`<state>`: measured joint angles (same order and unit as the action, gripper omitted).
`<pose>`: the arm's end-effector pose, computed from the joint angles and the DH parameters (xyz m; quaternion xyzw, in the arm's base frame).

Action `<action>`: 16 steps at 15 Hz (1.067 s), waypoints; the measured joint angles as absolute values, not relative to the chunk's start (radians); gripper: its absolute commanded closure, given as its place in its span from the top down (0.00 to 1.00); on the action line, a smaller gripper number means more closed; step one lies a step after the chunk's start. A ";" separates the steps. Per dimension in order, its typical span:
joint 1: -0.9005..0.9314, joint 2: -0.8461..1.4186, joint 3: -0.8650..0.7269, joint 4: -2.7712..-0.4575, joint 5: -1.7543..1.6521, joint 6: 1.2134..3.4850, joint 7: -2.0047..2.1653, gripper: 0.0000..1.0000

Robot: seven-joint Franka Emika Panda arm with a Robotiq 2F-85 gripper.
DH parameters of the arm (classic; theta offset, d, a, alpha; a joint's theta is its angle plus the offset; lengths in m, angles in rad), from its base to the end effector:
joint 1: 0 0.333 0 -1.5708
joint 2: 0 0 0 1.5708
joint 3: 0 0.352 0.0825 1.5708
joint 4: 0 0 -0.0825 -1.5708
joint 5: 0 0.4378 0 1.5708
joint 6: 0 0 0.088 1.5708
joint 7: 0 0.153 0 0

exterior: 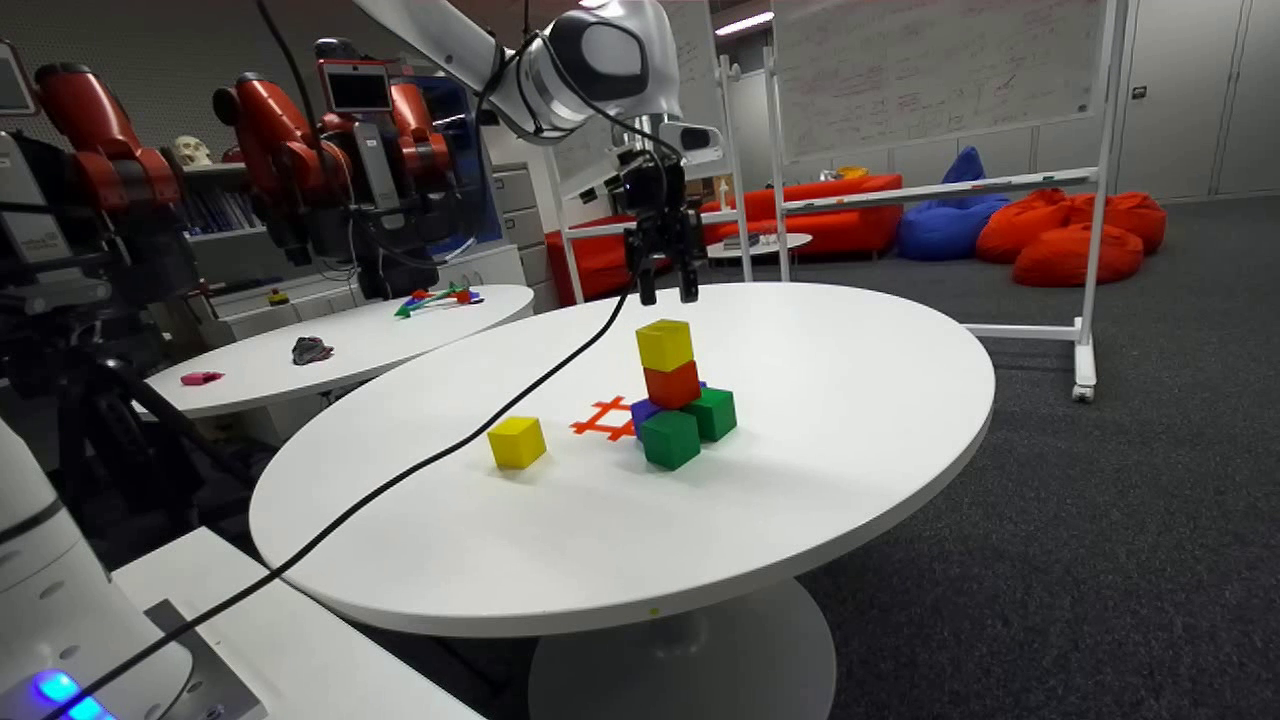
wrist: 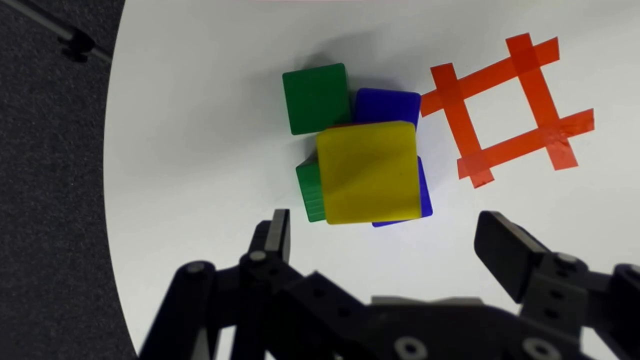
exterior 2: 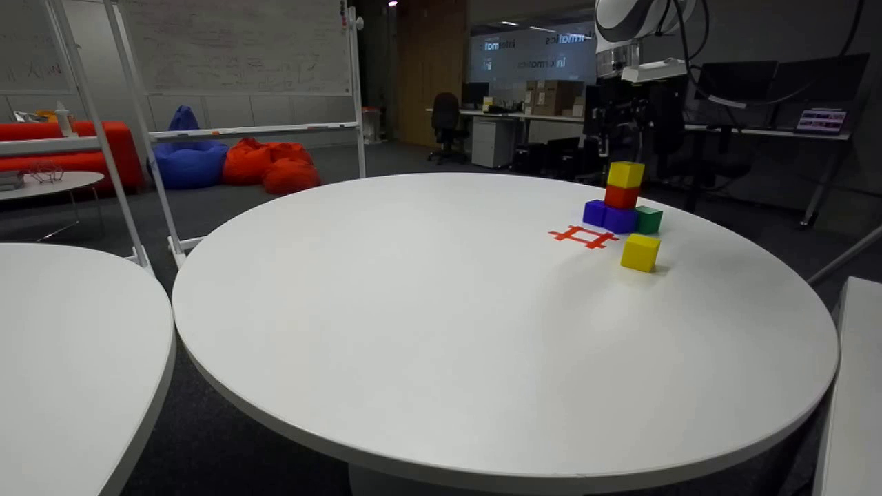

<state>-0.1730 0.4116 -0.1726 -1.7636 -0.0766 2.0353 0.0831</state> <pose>0.6487 -0.2348 0.2825 0.9775 -0.1881 -0.0756 0.0583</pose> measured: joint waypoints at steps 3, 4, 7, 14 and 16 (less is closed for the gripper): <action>-0.173 0.417 -0.174 -1.764 -0.076 2.035 0.083 1.00; -0.173 0.424 -0.175 -1.764 -0.076 2.035 0.083 1.00; -0.174 0.459 -0.176 -1.761 -0.075 2.035 0.083 1.00; -0.176 0.504 -0.176 -1.753 -0.074 2.037 0.083 1.00; -0.176 0.504 -0.176 -1.753 -0.074 2.037 0.083 1.00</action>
<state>-0.1757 0.5038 -0.1758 -1.7534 -0.0744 2.0368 0.0832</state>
